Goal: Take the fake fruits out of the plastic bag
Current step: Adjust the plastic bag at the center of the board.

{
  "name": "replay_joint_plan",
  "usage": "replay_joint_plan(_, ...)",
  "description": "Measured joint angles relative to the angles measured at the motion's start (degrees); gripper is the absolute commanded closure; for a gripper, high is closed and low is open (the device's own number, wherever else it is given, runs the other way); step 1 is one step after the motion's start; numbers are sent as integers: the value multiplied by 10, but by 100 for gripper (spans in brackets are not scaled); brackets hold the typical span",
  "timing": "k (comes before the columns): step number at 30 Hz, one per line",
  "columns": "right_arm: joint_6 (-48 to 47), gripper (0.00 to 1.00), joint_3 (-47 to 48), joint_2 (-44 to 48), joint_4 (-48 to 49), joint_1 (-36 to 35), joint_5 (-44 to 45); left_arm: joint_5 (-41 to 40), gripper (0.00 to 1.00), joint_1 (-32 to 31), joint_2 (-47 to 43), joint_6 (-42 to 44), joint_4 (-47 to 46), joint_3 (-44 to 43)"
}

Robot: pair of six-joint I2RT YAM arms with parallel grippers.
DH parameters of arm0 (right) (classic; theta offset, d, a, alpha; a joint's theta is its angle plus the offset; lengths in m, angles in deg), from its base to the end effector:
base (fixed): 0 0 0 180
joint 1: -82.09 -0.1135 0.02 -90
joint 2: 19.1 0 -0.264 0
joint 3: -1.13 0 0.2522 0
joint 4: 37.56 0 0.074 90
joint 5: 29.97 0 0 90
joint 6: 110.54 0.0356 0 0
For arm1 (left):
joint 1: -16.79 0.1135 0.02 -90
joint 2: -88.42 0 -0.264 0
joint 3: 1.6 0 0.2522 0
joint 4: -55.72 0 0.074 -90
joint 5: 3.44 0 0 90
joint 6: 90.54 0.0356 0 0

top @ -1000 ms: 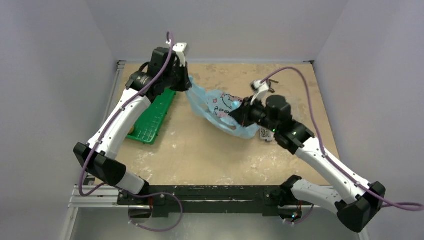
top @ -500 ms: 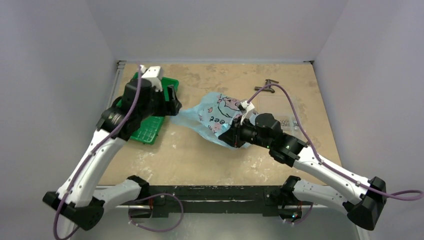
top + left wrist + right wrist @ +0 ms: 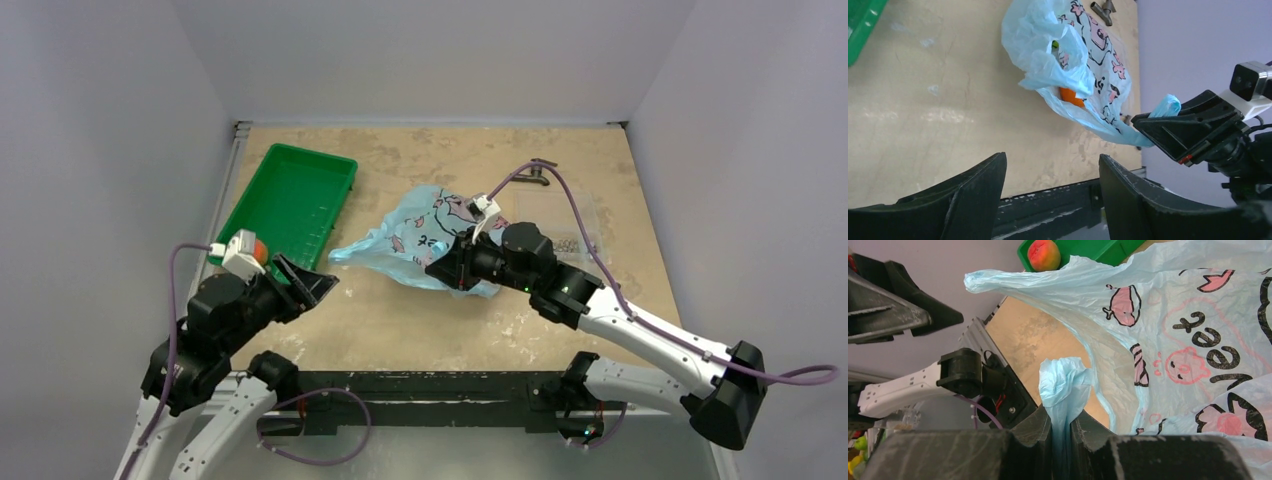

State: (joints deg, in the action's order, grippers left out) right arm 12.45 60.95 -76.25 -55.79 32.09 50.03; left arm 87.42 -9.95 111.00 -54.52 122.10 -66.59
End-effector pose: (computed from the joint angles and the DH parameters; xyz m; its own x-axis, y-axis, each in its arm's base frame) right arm 0.1455 0.1831 0.3178 -0.6139 0.1025 -0.7827 -0.6291 0.5354 0.5636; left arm 0.0557 -0.0286 0.3404 -0.5871 -0.6097 -0.5324 -0.0217 0.6693 -0.7426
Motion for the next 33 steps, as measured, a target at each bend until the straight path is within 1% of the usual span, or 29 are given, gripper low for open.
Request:
replay_joint_plan(4,6,88,0,-3,7,-3,3,21,35,0,-65,-91,-15,81)
replay_joint_plan(6,9,88,0,-4,11,-3,3,36,36,0,-80,-136,-39,135)
replay_joint_plan(8,15,87,0,-6,20,-3,5,57,36,0,-73,-181,-73,189)
replay_joint_plan(11,24,87,0,-7,30,-6,10,81,33,-2,-35,-233,-123,235)
replay_joint_plan(14,36,87,0,-8,42,-10,15,87,29,-20,14,-271,-212,265)
replay_joint_plan(16,43,87,0,-10,50,-13,16,76,27,-44,48,-287,-264,273)
replay_joint_plan(18,48,87,0,-14,58,-17,18,57,26,-83,92,-298,-315,272)
replay_joint_plan(20,52,87,0,-18,60,-22,20,38,26,-116,136,-309,-352,269)
replay_joint_plan(22,56,87,0,-20,63,-27,22,20,28,-133,178,-318,-386,267)
replay_joint_plan(24,57,86,0,-21,65,-32,27,5,32,-136,213,-325,-415,266)
replay_joint_plan(26,60,86,0,-21,66,-37,31,-9,39,-136,250,-329,-442,261)
replay_joint_plan(29,60,81,0,-20,65,-49,44,-21,59,-136,290,-334,-463,249)
replay_joint_plan(33,56,74,0,-13,54,-76,61,-44,81,-136,299,-329,-474,246)
